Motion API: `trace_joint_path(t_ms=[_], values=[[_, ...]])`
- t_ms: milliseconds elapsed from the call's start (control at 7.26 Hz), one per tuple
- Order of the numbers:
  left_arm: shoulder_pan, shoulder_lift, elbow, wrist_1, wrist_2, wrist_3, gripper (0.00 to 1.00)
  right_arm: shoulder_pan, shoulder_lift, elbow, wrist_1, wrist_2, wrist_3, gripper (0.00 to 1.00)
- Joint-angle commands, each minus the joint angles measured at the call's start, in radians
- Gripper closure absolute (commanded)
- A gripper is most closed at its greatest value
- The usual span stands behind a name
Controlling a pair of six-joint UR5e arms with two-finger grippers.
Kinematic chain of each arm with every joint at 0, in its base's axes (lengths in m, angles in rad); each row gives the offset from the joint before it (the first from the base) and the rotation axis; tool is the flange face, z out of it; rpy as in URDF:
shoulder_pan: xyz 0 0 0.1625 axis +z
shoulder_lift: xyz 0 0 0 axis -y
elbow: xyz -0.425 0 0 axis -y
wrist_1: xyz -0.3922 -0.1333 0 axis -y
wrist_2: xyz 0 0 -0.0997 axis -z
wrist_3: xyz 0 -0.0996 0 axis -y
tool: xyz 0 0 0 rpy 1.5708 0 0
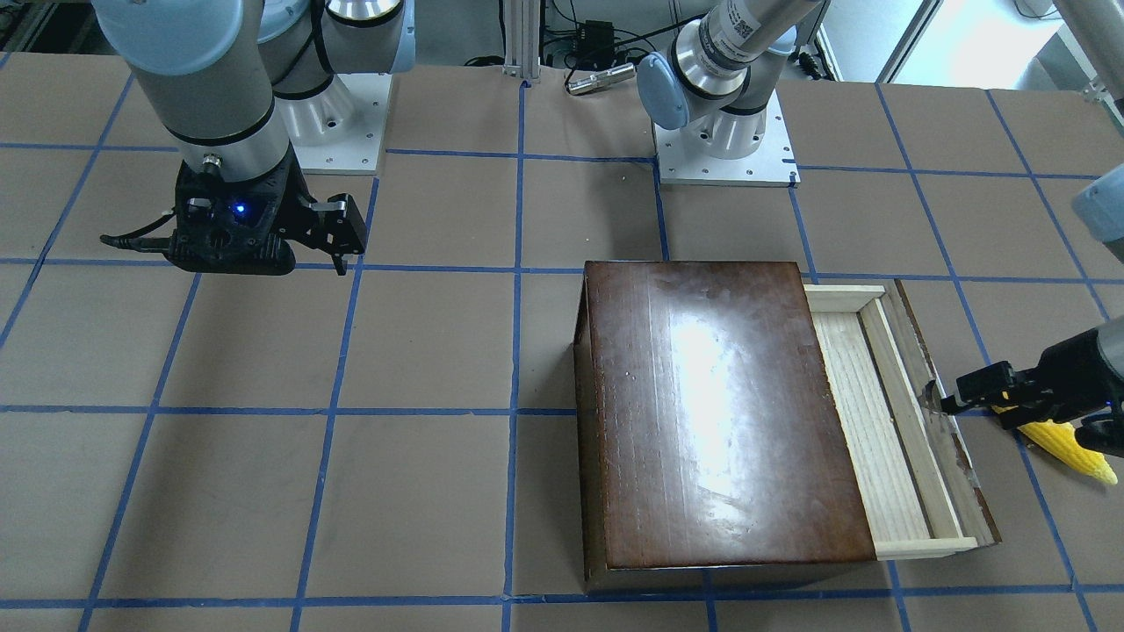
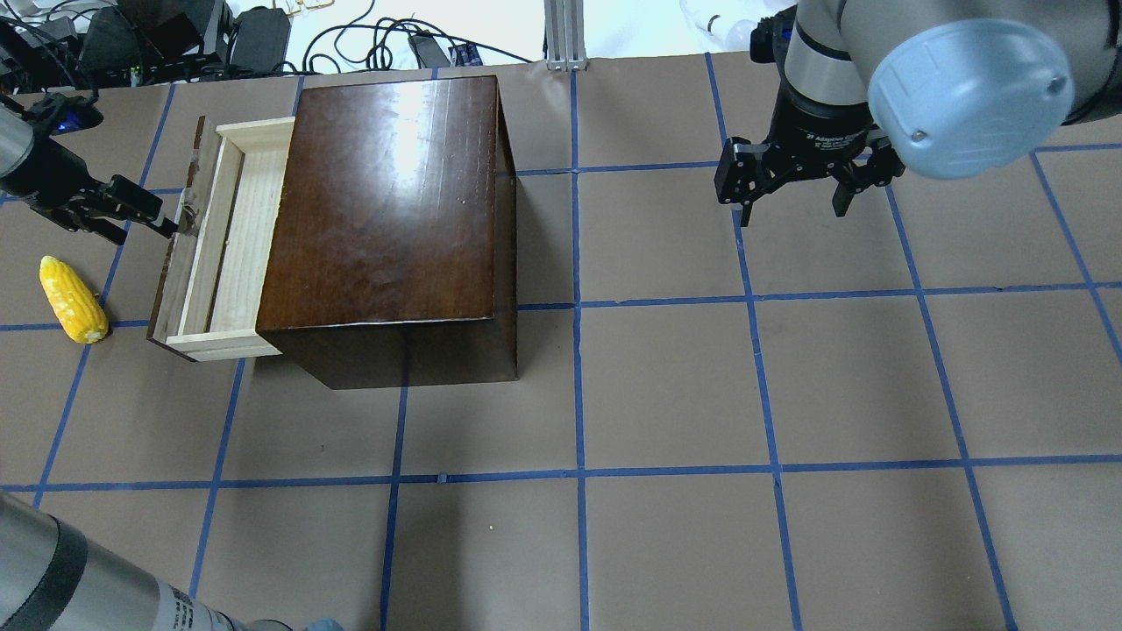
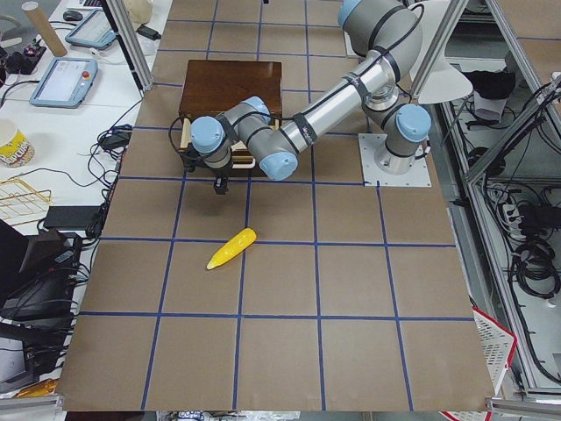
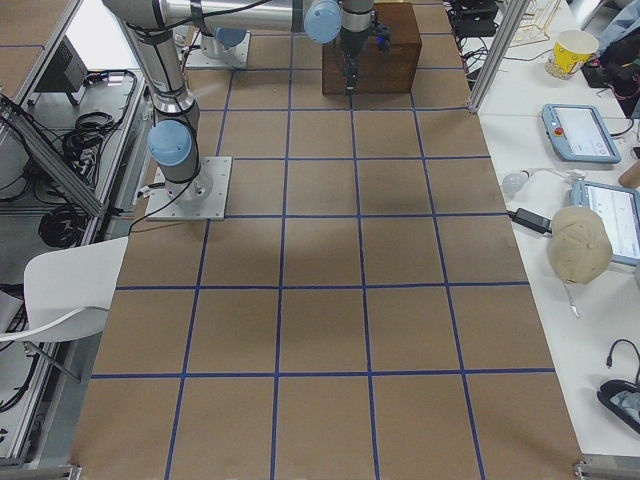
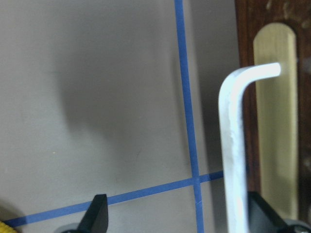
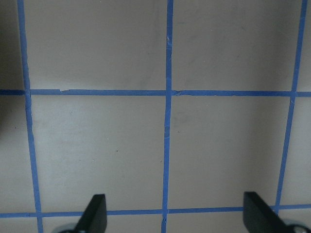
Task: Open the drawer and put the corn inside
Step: 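Release the handle and move the left gripper over the yellow corn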
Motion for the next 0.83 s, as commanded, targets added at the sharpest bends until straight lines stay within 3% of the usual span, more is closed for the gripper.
trace_joint_path(t_ms=[0,275,551,689], values=[[0.012,-0.001,0.079,-0.003,0.063,-0.02,0.0,0.0,0.0,0.0,0.002,0.0,0.0,0.0],[0.03,-0.018,0.114,0.0,0.075,-0.135,0.0,0.0,0.0,0.0,0.0,0.0,0.0,0.0],[0.045,-0.028,0.113,0.032,0.181,-0.292,0.0,0.0,0.0,0.0,0.0,0.0,0.0,0.0],[0.079,-0.036,0.103,0.085,0.188,-0.393,0.0,0.0,0.0,0.0,0.0,0.0,0.0,0.0]])
